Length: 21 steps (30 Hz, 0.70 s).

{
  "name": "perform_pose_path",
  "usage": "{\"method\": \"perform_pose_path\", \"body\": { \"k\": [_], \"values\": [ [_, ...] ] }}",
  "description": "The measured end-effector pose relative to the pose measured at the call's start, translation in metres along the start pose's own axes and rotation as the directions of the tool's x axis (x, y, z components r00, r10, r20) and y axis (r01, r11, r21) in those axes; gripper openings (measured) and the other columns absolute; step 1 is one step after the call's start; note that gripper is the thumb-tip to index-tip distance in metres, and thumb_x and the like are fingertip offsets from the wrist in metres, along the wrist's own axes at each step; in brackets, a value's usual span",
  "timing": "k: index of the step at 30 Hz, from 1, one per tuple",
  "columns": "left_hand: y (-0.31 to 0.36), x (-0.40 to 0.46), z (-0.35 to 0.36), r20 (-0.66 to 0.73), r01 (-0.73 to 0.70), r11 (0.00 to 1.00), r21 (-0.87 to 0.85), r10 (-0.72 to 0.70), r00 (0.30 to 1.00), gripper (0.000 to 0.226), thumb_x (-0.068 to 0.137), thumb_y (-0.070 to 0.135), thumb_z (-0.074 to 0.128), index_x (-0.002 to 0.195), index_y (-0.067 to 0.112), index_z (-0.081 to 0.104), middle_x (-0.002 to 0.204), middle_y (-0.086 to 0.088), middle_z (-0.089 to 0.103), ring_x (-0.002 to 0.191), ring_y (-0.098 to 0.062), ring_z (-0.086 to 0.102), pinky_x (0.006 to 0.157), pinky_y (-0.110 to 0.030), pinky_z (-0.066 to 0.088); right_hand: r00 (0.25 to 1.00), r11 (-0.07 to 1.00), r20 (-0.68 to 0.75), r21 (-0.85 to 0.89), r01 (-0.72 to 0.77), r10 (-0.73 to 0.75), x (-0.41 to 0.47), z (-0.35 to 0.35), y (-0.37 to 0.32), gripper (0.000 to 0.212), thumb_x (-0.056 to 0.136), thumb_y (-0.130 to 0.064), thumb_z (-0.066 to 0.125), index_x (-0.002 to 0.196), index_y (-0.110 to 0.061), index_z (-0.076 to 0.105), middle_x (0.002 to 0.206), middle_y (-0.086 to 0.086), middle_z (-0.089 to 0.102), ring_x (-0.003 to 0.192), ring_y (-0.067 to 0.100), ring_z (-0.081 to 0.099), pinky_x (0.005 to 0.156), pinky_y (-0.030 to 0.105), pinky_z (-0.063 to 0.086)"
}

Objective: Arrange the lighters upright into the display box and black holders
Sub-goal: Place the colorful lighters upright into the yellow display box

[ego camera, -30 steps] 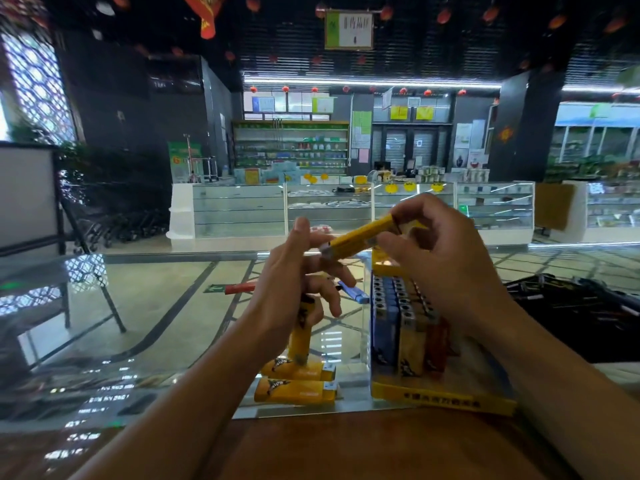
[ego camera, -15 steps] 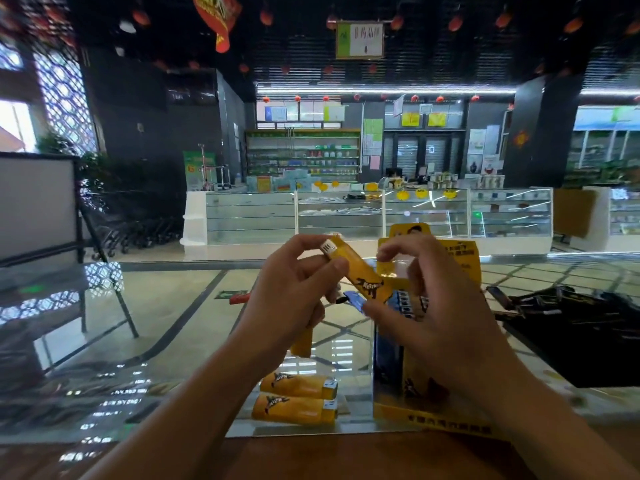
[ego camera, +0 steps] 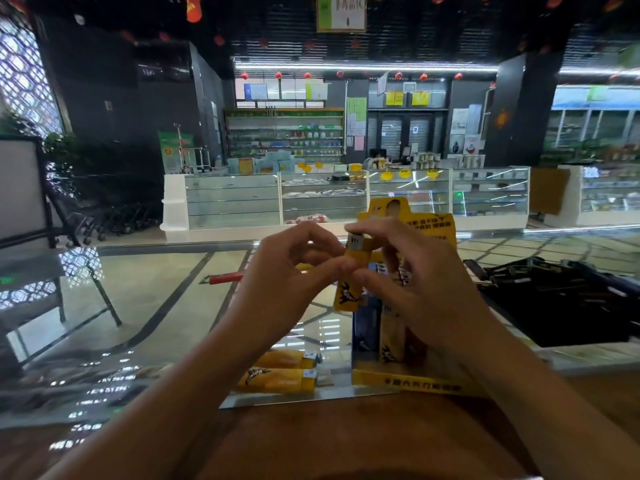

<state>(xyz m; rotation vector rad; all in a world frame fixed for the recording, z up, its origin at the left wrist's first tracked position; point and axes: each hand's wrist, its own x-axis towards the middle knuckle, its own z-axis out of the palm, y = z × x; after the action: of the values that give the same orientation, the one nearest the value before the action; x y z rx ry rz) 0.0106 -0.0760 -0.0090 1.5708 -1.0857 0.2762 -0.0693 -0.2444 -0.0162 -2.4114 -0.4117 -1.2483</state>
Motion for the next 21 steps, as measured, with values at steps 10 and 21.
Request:
{"method": "perform_pose_path", "body": {
  "k": [10,21],
  "values": [
    [0.001,-0.001,0.001,-0.136,0.144,0.974,-0.176,-0.169,0.976,0.001,0.097,0.019,0.058,0.097,0.02,0.059,0.064,-0.004,0.069,0.049,-0.009,0.053,0.042,-0.018,0.04,0.926,0.91,-0.19,0.329,-0.253,0.326,-0.003,-0.054,0.034,0.028,0.092,-0.007,0.065,0.107,-0.028,0.054,0.087,-0.003,0.068,0.069,0.01,0.062,0.06,0.026,0.052],
    [-0.005,0.005,0.004,-0.186,0.242,0.896,-0.373,-0.328,0.926,0.014,0.095,0.015,0.063,0.086,0.027,0.063,0.058,-0.002,0.054,0.048,-0.016,0.038,0.048,-0.027,0.033,0.913,0.932,-0.224,0.205,-0.298,0.341,-0.036,-0.076,0.068,0.024,0.088,-0.023,0.064,0.101,-0.04,0.053,0.089,-0.005,0.062,0.072,0.027,0.061,0.067,0.05,0.055]
  ]
}}
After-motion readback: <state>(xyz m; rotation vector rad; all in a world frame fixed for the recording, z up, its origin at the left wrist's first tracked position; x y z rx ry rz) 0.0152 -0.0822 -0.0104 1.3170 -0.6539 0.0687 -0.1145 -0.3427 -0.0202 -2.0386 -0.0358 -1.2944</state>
